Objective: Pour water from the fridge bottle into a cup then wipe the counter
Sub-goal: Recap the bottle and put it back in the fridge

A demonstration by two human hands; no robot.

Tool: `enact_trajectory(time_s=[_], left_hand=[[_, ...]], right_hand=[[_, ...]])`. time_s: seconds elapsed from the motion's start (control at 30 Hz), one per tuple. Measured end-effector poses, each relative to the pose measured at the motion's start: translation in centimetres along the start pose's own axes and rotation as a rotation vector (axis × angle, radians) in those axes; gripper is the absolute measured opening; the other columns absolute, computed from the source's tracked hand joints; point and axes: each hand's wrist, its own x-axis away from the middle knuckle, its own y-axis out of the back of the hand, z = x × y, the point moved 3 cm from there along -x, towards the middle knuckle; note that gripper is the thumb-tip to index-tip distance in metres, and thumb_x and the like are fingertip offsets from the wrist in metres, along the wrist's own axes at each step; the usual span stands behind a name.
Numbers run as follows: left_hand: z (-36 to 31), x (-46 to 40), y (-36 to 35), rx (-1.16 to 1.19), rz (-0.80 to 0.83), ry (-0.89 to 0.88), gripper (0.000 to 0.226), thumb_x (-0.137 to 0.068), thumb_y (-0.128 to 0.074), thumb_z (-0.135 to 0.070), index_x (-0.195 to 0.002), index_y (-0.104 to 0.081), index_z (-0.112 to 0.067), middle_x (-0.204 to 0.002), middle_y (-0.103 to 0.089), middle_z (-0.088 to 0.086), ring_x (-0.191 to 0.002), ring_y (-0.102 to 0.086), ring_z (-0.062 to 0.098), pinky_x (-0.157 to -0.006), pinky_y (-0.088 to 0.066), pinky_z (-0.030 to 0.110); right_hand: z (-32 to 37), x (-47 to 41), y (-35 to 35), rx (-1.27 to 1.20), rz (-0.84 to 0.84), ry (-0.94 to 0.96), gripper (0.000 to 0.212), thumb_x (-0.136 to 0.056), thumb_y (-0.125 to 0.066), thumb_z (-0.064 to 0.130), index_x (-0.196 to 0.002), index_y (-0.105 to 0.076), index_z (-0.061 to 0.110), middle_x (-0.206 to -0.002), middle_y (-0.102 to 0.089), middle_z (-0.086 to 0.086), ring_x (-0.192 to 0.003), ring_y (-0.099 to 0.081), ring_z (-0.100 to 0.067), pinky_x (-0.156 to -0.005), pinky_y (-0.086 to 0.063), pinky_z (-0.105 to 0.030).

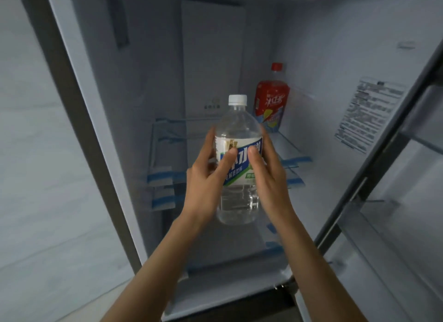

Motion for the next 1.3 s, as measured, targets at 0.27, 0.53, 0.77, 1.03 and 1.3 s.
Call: enact_trajectory(time_s=[0.27, 0.53, 0.77, 1.03, 1.3], left_hand=[[-0.6, -8.2, 0.0, 0.000, -0.062, -0.091, 0.068, -0.087, -0.065, -0.041, -0.147, -0.031, -0.039, -0.126, -0.063, -0.012, -0.109, -0.065, 0.007, -0.093, -0.053, 0.034], [2.1, -13.1, -0.1, -0.052, -0.046, -0.107, 0.066, -0.092, -0.061, -0.030, -0.148, -0.026, -0.037, -0.137, -0.053, -0.018, -0.118, -0.055, -0.004, -0.097, -0.049, 0.022], [5.2, -13.9, 0.0, -0.117, -0.018, -0.120, 0.066, -0.091, -0.060, -0.038, -0.144, -0.023, -0.049, -0.150, -0.041, -0.009, -0.133, -0.044, 0.008, -0.109, -0.041, 0.039], [5.8, -14.2, -0.7, -0.169, 0.024, -0.146, 0.070, -0.092, -0.060, -0.037, -0.147, -0.018, -0.044, -0.150, -0.040, -0.013, -0.134, -0.041, 0.004, -0.112, -0.036, 0.038], [5.0, -13.9, -0.8, -0.193, 0.041, -0.135, 0.064, -0.093, -0.060, -0.035, -0.140, -0.019, -0.052, -0.143, -0.043, -0.023, -0.131, -0.044, -0.001, -0.111, -0.037, 0.032]], right_hand=[[0.5, -8.6, -0.5, -0.093, 0.019, 0.096, 0.045, -0.097, -0.046, 0.025, -0.140, -0.037, 0.034, -0.118, -0.063, 0.018, -0.105, -0.065, -0.006, -0.079, -0.053, -0.020], [-2.8, -13.5, -0.4, 0.006, 0.084, 0.104, 0.051, -0.099, -0.042, 0.036, -0.148, -0.028, 0.032, -0.145, -0.045, 0.009, -0.129, -0.047, -0.006, -0.108, -0.041, -0.037], [-6.0, -14.4, 0.2, -0.004, 0.131, 0.040, 0.056, -0.097, -0.044, 0.032, -0.149, -0.024, 0.033, -0.138, -0.048, 0.020, -0.125, -0.050, -0.003, -0.102, -0.045, -0.033], [-6.2, -14.2, 1.0, -0.079, 0.128, 0.076, 0.054, -0.097, -0.042, 0.023, -0.148, -0.024, 0.027, -0.142, -0.044, 0.016, -0.128, -0.047, -0.002, -0.097, -0.043, -0.020], [-5.8, -13.8, 1.5, 0.061, 0.172, 0.057, 0.052, -0.099, -0.043, 0.032, -0.147, -0.025, 0.036, -0.141, -0.042, 0.024, -0.129, -0.043, 0.003, -0.106, -0.039, -0.025]])
